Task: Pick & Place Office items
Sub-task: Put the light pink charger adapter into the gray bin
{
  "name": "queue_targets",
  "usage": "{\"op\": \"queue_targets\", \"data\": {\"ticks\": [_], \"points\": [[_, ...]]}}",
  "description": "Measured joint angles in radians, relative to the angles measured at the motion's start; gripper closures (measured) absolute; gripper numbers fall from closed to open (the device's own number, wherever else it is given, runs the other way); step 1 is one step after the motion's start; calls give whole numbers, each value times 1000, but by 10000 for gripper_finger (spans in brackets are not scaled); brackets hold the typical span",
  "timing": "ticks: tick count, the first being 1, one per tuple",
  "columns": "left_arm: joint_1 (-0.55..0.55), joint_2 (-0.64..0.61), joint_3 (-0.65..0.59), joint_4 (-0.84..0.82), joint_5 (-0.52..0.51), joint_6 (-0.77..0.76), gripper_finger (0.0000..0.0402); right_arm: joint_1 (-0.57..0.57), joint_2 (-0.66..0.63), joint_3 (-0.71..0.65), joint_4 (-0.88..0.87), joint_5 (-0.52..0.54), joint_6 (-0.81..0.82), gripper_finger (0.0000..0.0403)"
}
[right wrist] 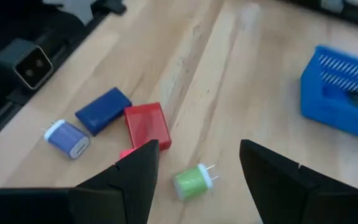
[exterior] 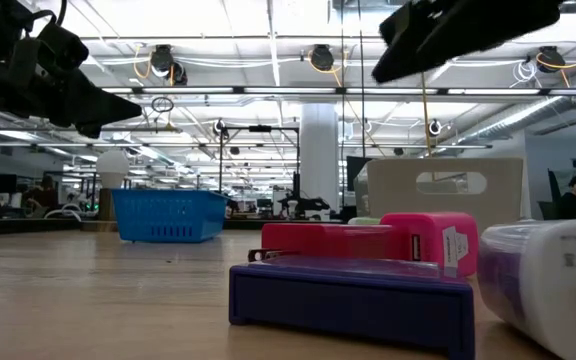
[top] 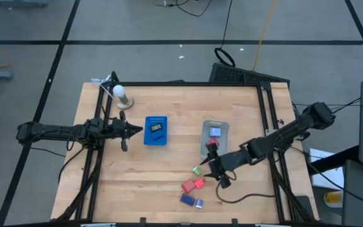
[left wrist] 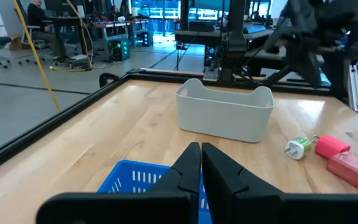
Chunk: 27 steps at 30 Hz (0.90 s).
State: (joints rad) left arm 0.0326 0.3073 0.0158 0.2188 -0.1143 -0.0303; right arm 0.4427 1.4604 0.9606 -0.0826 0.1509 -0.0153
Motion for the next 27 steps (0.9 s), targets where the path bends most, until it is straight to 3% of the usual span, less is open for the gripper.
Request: {"op": "queue_targets", "data": {"ticks": [5,14,20,27], "points": [[0,0,0,-4,-1,-2,399,12,115,50,-7,-80,-18,183],[0,0,0,-6,-2,1,377,24,272,147,-150,-132,-79,183],[0,0,0,-7,-2,-5,376,24,322,179,-144,-206,-134,183],[0,0,0,-8,-1,-2,376,-5,363,180,-145,-207,-167,183]]}}
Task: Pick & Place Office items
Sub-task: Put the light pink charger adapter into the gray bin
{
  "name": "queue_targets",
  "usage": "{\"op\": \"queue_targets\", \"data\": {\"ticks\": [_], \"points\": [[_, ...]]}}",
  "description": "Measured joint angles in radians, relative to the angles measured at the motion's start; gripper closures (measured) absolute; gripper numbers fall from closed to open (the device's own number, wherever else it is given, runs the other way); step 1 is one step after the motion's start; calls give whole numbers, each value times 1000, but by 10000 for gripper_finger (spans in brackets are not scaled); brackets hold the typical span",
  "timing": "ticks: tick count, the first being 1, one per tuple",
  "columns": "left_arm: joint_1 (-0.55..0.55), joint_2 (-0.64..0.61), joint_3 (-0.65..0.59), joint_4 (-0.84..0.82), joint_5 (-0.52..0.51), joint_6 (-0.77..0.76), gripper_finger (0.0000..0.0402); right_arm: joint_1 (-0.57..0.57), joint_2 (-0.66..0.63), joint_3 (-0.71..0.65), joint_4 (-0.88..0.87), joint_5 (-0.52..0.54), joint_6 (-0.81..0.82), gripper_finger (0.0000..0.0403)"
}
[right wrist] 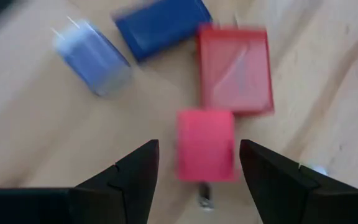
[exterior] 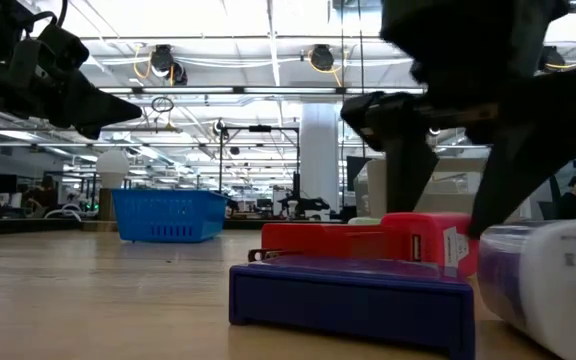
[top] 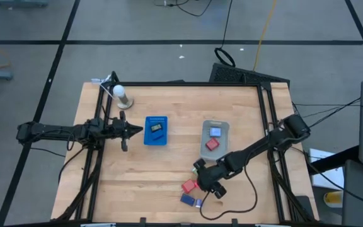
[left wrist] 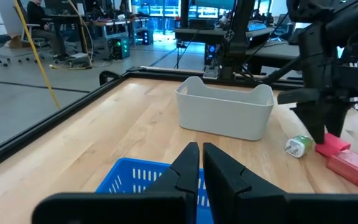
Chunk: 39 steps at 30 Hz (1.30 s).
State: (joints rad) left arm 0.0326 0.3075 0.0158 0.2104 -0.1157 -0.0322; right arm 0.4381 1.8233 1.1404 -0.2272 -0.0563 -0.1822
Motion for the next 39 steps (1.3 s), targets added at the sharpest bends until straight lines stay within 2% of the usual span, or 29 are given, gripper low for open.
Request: {"op": "queue_targets", "data": {"ticks": [10,22,29,35,39], "points": [[0,0,0,-6,0,4,376,-14,10,0,19,-34,-30,187],[0,0,0,-6,1,3,376,-28,51,-2,43,-56,-47,222],[0,0,0,-7,1,5,376,-46,85,-2,89,-109,-50,248],[0,0,0,-22,1,5,376,-45,45,-2,76,-100,-16,254],[0,0,0,-29,1,5,376,-38,-42,-2,71,-56,-4,254]]}}
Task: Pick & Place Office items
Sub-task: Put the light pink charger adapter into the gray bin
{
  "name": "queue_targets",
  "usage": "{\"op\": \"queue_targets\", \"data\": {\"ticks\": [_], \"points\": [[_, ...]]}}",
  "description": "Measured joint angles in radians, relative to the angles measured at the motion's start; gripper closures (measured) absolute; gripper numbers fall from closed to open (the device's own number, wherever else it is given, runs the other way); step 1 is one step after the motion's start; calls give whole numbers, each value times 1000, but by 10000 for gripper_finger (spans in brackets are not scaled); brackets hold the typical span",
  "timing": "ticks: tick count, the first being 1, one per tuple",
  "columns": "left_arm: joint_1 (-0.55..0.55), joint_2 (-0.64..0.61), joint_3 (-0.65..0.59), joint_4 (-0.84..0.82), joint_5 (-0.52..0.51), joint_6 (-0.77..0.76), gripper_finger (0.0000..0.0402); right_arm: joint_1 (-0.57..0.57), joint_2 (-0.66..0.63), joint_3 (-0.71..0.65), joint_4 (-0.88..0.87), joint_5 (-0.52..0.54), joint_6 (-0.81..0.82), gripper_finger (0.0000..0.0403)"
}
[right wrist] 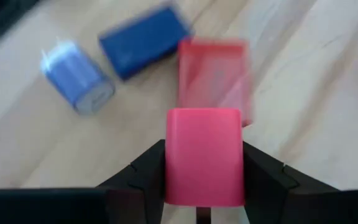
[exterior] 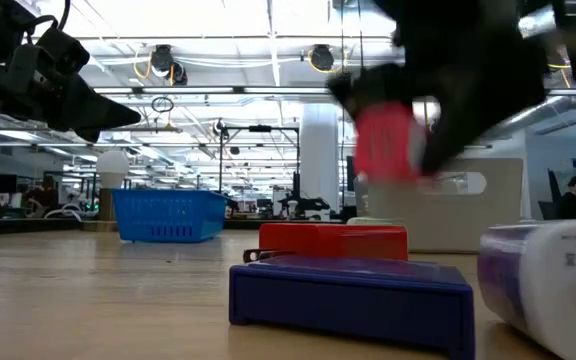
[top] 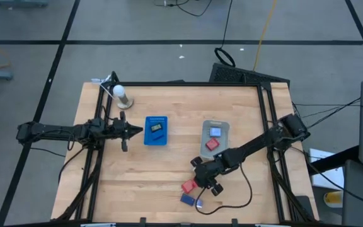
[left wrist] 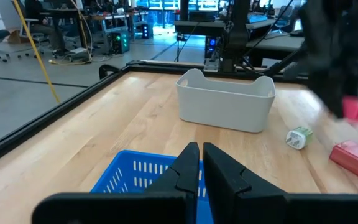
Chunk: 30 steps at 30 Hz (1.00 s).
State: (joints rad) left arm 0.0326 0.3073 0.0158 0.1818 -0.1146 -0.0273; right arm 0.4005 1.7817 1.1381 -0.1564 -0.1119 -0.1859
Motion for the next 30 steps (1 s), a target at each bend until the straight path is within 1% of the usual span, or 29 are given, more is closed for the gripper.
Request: {"op": "queue_targets", "data": {"ticks": [4,6,8,11,14,16,21,25,30], "points": [[0,0,0,0,0,0,376,2,-154,-24,15,29,15,254],[0,0,0,0,0,-1,376,-2,-256,-57,36,45,26,254],[0,0,0,0,0,-1,376,-13,-372,-105,74,88,47,254],[0,0,0,-1,0,0,376,-43,-558,-205,169,141,85,254],[0,0,0,-4,0,2,376,-88,-747,-323,227,150,116,255],[0,0,0,-6,0,1,376,-115,-867,-415,273,176,134,255],[0,0,0,-6,0,0,376,-174,-1148,-614,308,195,148,255],[0,0,0,-6,-4,2,376,-207,-1332,-742,309,195,155,255],[0,0,0,-6,-17,-2,376,-251,-1507,-856,309,194,188,255]]}}
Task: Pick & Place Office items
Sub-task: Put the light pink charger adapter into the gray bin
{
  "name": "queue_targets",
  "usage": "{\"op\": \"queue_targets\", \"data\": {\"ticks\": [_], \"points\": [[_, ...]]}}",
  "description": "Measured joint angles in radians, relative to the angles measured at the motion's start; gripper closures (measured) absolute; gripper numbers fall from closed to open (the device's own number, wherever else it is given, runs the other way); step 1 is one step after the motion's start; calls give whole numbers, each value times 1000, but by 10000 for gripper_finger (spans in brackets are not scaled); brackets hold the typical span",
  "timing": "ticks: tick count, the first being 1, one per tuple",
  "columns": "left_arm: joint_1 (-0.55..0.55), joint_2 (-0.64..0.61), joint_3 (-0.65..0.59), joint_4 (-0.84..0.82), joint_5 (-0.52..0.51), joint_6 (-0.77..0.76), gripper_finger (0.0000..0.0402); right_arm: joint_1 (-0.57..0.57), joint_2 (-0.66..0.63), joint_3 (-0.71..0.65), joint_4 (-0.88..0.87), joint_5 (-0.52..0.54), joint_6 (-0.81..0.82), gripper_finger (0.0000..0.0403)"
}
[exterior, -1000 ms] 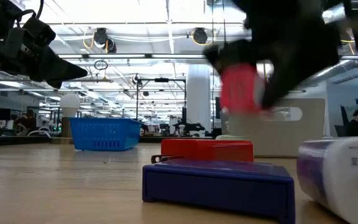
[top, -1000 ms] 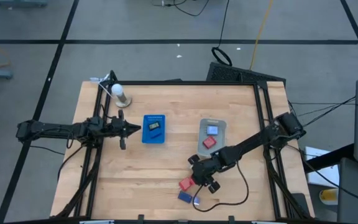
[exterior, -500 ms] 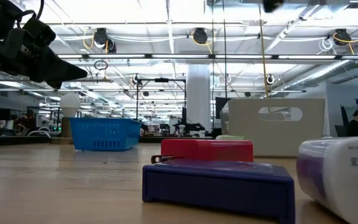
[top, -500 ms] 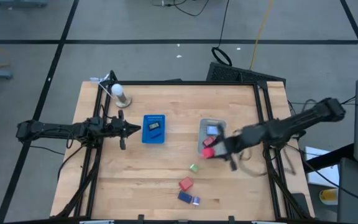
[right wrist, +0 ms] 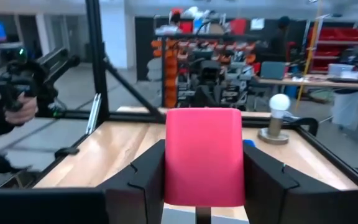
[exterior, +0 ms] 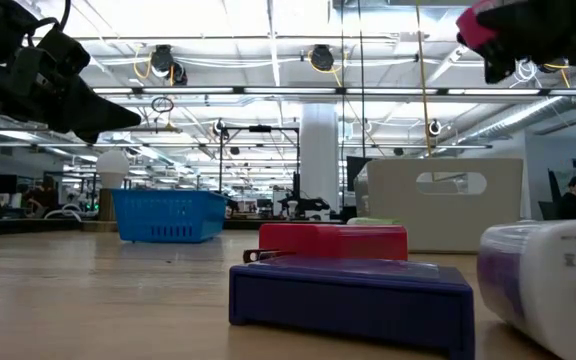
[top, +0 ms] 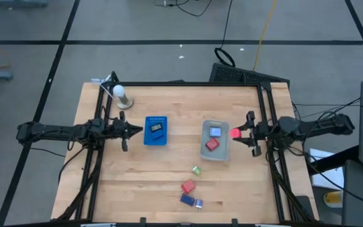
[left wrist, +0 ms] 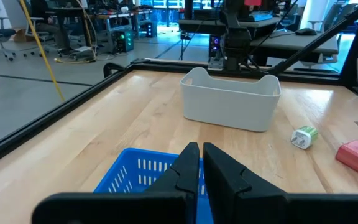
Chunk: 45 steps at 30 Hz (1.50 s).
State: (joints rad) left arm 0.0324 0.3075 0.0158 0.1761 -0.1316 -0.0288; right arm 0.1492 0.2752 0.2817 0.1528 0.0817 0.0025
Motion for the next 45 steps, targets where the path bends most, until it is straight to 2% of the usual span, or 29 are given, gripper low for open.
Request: {"op": "queue_targets", "data": {"ticks": [6,12,32,37,42,45], "points": [[0,0,0,0,0,-1,376,-32,-126,-93,-2,-3,13,255],[0,0,0,-8,0,-3,376,-54,-182,-142,-3,-4,13,255],[0,0,0,-23,-1,-6,376,-78,-190,-161,-30,1,18,255],[0,0,0,6,-2,0,376,-78,-116,-150,12,54,44,255],[0,0,0,21,-2,0,376,-78,59,-52,-8,58,37,255],[0,0,0,21,-2,-1,376,-78,203,43,-70,102,31,255]]}}
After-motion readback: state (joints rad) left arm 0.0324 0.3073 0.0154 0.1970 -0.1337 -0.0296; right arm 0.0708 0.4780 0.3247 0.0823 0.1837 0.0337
